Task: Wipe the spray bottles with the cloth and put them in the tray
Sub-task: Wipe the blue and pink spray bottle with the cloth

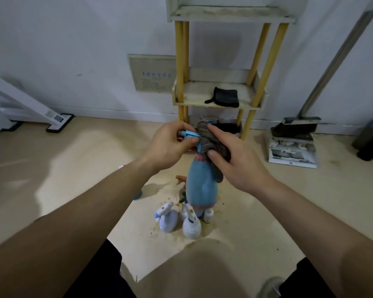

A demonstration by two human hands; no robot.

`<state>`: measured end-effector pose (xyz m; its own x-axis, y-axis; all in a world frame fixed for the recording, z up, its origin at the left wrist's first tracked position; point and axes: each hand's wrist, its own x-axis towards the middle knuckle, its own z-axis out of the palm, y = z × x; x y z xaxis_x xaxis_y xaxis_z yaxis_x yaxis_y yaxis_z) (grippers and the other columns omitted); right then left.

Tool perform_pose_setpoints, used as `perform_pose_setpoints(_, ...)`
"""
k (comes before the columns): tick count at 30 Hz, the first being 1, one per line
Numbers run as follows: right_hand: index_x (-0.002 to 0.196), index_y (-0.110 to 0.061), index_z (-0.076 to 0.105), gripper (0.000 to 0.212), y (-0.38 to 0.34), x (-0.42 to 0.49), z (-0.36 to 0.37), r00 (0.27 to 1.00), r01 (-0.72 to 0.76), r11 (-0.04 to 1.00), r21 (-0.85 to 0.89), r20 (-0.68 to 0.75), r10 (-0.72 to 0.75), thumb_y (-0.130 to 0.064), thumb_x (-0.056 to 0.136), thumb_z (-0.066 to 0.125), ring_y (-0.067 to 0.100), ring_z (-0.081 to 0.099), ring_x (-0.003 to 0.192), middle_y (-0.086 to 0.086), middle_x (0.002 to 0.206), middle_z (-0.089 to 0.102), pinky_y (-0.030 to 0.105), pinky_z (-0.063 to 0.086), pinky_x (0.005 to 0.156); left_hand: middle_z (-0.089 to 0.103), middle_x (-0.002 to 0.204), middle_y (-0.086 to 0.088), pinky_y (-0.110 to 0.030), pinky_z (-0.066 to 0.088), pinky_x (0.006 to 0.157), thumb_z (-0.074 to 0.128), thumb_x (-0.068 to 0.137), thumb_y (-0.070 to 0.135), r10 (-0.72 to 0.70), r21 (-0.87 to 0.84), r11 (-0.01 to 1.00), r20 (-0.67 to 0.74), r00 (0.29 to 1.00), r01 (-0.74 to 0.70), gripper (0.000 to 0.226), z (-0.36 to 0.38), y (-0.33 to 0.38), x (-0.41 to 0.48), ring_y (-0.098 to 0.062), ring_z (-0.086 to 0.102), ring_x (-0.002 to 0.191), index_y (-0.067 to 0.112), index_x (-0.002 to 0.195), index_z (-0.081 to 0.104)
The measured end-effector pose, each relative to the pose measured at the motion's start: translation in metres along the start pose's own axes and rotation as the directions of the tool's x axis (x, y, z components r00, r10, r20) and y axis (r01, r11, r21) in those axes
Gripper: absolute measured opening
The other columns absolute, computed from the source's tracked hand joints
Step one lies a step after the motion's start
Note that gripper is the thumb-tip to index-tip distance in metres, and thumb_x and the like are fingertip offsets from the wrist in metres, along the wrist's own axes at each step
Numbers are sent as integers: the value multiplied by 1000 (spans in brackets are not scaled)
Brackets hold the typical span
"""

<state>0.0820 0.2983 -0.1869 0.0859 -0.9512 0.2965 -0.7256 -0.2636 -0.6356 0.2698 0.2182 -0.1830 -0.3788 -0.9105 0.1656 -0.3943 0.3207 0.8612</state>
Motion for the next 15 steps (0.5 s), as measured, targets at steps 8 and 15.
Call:
perform_pose_setpoints(8,134,-24,64,40,23,12,-17,990,-1,994,-105,-142,-14,-17,95,62,12,65,105,-5,117,72,25,49,85,74,92,-4,-29,60,77,69,93,10,-37,-137,990,-35,999,32,10,16,11,15,-12,72,83,12,103,69)
perform_pose_setpoints(15,116,-23,74,28,40,16,-29,976,-68,989,-131,-214,39,-11,93,63,18,68,94,-3,102,76,37,56,82,75,98,-4,-24,57,76,72,90,12,-103,-149,983,26,994,106,16,14,1,24,-15,73,91,10,106,70)
